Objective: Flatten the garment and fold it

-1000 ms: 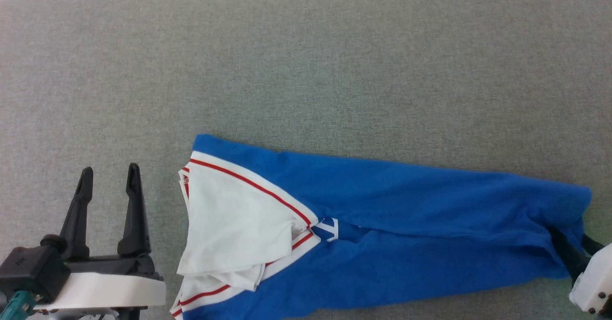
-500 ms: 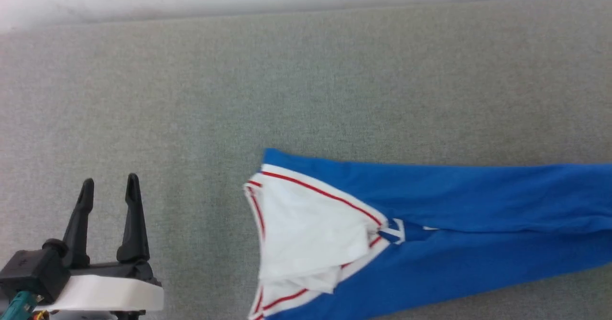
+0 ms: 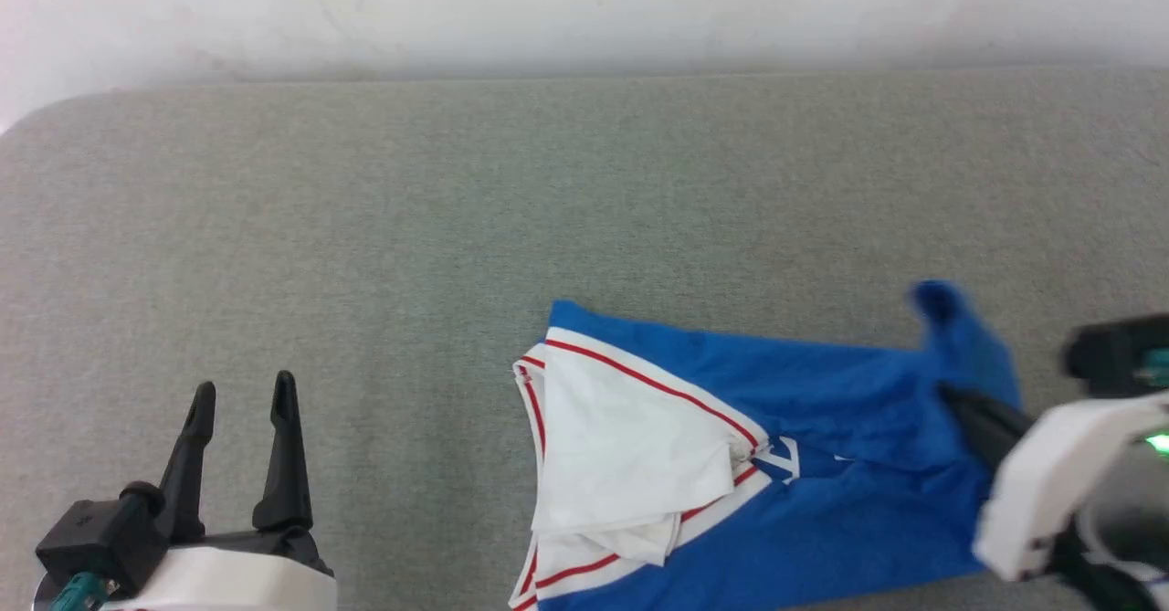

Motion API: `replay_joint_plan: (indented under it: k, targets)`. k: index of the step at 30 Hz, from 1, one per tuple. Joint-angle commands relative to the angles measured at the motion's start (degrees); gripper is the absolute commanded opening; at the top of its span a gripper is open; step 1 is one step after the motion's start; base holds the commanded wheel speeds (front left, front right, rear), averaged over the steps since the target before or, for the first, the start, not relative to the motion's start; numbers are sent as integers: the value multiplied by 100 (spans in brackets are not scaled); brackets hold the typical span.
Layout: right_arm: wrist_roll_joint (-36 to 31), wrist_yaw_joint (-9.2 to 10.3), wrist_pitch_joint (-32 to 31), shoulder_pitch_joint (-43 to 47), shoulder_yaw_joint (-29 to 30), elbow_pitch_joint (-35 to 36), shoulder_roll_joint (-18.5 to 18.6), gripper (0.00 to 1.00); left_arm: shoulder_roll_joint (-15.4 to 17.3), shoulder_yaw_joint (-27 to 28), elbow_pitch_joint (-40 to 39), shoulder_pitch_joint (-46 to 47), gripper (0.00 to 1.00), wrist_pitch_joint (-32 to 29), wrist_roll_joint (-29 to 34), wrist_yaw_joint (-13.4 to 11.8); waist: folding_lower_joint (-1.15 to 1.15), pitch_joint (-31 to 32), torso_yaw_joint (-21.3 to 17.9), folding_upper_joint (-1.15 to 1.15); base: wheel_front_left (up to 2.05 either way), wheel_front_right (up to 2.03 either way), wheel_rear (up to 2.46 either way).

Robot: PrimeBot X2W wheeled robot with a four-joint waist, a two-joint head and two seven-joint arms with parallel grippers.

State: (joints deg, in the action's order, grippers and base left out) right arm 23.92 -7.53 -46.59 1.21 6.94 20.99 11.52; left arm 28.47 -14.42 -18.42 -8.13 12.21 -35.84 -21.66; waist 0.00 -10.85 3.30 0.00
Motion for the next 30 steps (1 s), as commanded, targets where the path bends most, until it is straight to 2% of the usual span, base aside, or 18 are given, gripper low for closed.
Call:
replay_joint_plan:
  k: [1,6,11,16,25,26,27,30]
  targets:
    - [115,4,-101,-177,-471,104,-130,0,-8,-19,38,-51,100,27,-31,45,0,110,180,0,0,0,0]
    - [168,4,-197,-580,-1615,75,-317,0,0,-54,39,-84,100,-20,-42,32,0,180,393,0,0,0,0]
    - [164,4,-216,-1003,-2465,-247,-518,0,-13,-100,22,-84,100,-56,-57,30,0,162,583,0,0,0,0]
    - [35,4,-194,-1261,-2847,-631,-635,0,-46,-139,48,-68,100,-64,-79,43,0,113,712,0,0,0,0]
    - [-490,4,35,-1426,-3179,-2026,-824,0,-219,-295,226,35,100,-24,-127,122,0,111,904,0,0,0,0]
    - [-527,4,84,-1417,-3159,-2169,-837,25,-239,-317,247,55,100,-22,-130,133,0,115,921,0,0,0,0]
    - [-586,4,137,-1411,-3126,-2305,-847,100,-256,-340,269,75,100,-23,-134,147,0,123,936,0,0,0,0]
    - [-621,4,311,-1423,-3092,-2542,-859,100,-287,-389,326,137,100,-33,-138,172,0,144,965,0,0,0,0]
